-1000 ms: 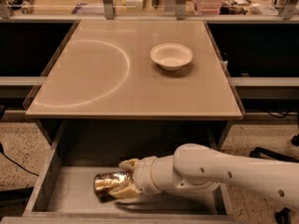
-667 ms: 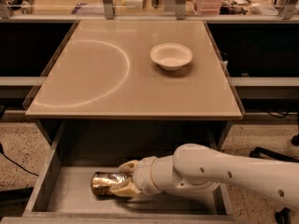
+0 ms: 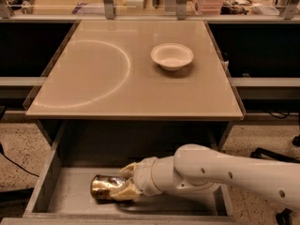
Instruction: Pick orange can from top drawer and place on counter
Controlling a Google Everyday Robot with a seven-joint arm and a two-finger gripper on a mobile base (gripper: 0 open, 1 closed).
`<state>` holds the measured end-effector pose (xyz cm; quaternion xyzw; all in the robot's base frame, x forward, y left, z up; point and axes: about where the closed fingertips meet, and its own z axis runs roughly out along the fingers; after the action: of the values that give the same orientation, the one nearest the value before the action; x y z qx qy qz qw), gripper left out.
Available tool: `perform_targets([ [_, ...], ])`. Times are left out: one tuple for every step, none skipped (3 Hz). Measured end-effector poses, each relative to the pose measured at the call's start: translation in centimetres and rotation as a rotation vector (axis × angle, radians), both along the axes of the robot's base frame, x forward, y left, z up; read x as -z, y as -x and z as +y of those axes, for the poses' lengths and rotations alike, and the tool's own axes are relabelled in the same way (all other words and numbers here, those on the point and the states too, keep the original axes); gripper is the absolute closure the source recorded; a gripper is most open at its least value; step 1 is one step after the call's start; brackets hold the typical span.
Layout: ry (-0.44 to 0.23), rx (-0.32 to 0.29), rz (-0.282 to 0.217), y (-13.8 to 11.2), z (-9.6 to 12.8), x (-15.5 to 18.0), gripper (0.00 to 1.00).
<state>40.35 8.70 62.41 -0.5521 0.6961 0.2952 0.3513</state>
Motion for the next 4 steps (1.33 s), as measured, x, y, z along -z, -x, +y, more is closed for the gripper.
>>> perform_targets([
  [-0.029, -0.023, 0.005, -0.3, -0.7, -1.8, 1.0],
  [-0.074, -0.038, -0.019, -0.5, -2.6, -7.5, 1.0],
  [-0.066, -0.042, -0.054, -1.2, -4.4, -12.2, 1.0],
  [-0.034, -0.079, -0.087, -3.1, -4.9, -16.0, 1.0],
])
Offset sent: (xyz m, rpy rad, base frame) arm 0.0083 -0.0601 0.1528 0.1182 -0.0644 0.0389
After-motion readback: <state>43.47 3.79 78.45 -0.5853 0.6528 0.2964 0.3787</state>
